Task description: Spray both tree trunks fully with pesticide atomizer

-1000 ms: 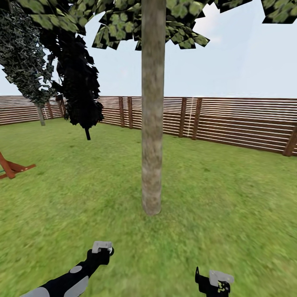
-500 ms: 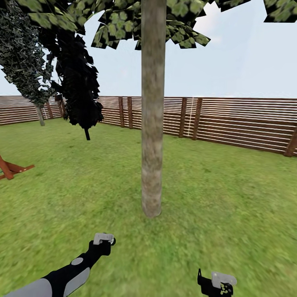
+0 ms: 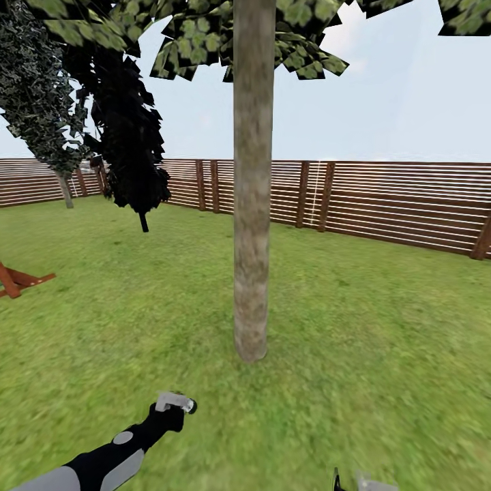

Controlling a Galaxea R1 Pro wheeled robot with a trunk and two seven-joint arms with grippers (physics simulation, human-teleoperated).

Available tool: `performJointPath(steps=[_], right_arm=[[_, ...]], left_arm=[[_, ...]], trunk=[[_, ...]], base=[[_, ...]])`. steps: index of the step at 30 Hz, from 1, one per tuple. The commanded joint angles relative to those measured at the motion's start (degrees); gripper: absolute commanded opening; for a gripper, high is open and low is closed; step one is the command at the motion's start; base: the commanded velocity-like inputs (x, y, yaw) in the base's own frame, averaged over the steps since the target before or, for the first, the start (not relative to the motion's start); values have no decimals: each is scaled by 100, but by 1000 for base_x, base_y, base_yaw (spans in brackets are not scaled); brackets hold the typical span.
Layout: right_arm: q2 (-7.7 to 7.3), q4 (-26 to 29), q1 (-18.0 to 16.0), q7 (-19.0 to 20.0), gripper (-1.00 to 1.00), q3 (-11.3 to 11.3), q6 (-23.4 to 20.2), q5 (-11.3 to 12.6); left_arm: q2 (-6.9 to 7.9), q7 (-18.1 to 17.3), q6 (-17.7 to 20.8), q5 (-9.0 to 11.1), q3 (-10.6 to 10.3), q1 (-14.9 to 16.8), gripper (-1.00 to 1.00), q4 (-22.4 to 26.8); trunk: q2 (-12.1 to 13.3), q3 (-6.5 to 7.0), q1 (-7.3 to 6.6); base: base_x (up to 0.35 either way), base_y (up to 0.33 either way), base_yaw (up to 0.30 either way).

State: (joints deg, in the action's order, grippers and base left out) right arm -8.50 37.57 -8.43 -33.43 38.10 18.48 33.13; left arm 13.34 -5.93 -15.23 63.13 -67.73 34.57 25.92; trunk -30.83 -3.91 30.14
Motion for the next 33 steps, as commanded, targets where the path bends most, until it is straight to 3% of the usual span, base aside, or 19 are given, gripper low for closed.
performJointPath(steps=[1, 4, 7, 11, 17, 22, 24, 28, 30, 31, 33], right_arm=[[-9, 3, -1, -33, 100, 49, 32, 59], [-10, -1, 5, -32, 100, 54, 37, 66], [-11, -7, 8, -32, 100, 56, 41, 70], [-11, -11, 8, -26, 100, 55, 42, 70], [-31, -12, 9, -9, 100, 2, 42, 84], [-72, 45, -13, 314, 100, -84, -27, 100], [-83, 167, -73, 399, 100, -122, -342, 99], [-125, 1021, -209, 781, 100, -380, -1569, 92], [-137, 1744, -376, 1136, 100, -815, -2716, 93], [-140, 1949, -431, 1275, 100, -953, -3018, 92], [-141, 2773, -648, 1973, 100, -1623, -4220, 90]], left_arm=[[14, -454, -25, 83, -28, 9, -100, -18], [90, -1383, -29, 100, -24, 7, -100, -45], [298, -2254, -57, 103, -22, 6, -100, -56], [405, -2569, -199, 98, -21, 1, -100, -59], [476, -2684, -319, 85, -21, -10, -100, -60], [530, -3161, -572, 88, -21, -18, -100, -97], [534, -3259, -636, 22, -21, -17, -100, -180], [534, -3326, -814, -686, -21, -14, -100, -279], [535, -3332, -886, -1056, -21, -16, -100, -301], [536, -3331, -897, -1109, -21, -17, -100, -304], [537, -3321, -926, -1234, -21, -17, -100, -311]], trunk=[[-11, -11, 3], [-11, -11, 3], [-11, -11, 3], [-11, -11, 3], [-11, -11, 3], [-11, -11, 3], [-11, -11, 3], [-11, -11, 3], [-11, -11, 3], [-11, -11, 3], [-11, -11, 3]], base=[[4, 0, 0], [2, 0, 0], [0, 0, 0], [0, 0, 0], [0, 0, 0], [0, 0, 0], [0, 0, 0], [0, 0, 0], [0, 0, 0], [0, 0, 0], [0, 0, 0]])
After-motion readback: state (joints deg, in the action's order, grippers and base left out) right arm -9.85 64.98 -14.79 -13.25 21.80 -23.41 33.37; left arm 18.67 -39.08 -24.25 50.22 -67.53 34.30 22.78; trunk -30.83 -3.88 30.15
